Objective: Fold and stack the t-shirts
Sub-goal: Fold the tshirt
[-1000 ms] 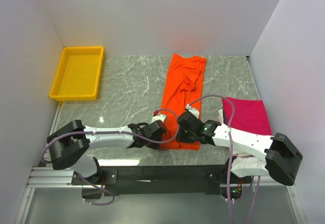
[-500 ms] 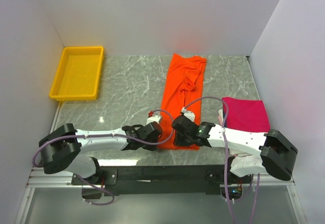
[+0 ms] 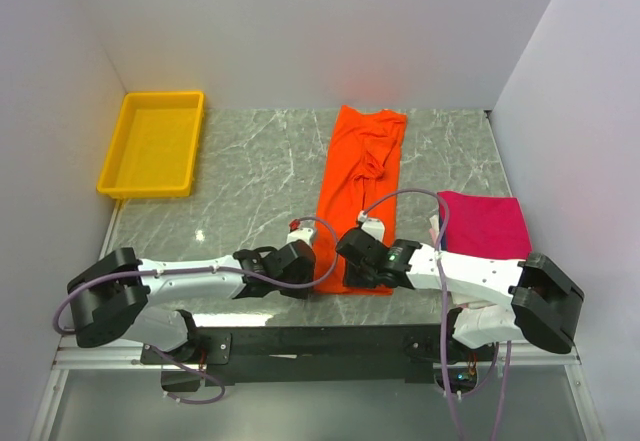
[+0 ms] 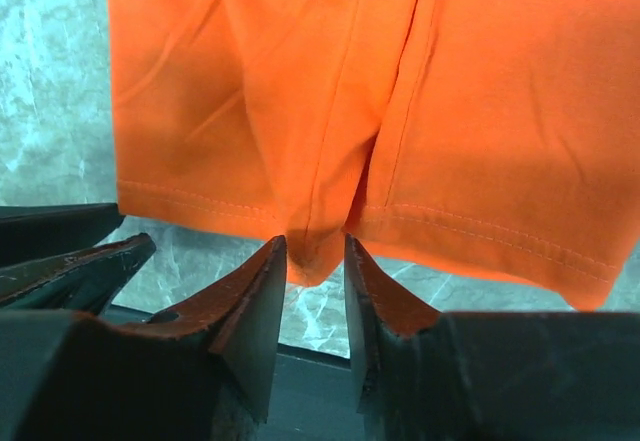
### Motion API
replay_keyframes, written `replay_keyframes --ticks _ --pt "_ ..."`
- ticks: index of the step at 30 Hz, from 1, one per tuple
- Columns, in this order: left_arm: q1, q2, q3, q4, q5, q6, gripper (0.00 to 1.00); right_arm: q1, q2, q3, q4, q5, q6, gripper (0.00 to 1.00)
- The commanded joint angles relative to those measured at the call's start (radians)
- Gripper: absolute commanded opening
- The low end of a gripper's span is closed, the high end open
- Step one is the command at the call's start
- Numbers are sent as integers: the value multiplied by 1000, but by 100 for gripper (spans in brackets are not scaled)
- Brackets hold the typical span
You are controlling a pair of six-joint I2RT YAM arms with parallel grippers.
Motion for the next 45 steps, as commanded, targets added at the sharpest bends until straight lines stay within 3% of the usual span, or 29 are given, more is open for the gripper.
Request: replay_keyframes --ticks 1,10,13,17,19,31,39,45 --pt "0 -59 6 22 19 -29 35 24 6 50 -18 40 11 38" --pt "55 -147 -28 -18 60 -83 38 53 67 65 -11 51 31 39" --pt "81 -178 -60 5 113 -103 36 56 81 65 -12 54 42 34" --pt "90 -207 -117 72 189 -124 37 62 70 89 -32 71 50 11" --pt "89 -218 -134 112 219 -135 36 62 52 123 -46 80 45 5" --pt "95 -382 -261 207 184 -130 34 62 142 332 -35 57 -3 0" --pt "96 -439 -321 236 160 -158 22 61 208 412 -12 45 0 0" --pt "95 -452 -425 467 215 -184 1 61 187 373 -1 53 25 0"
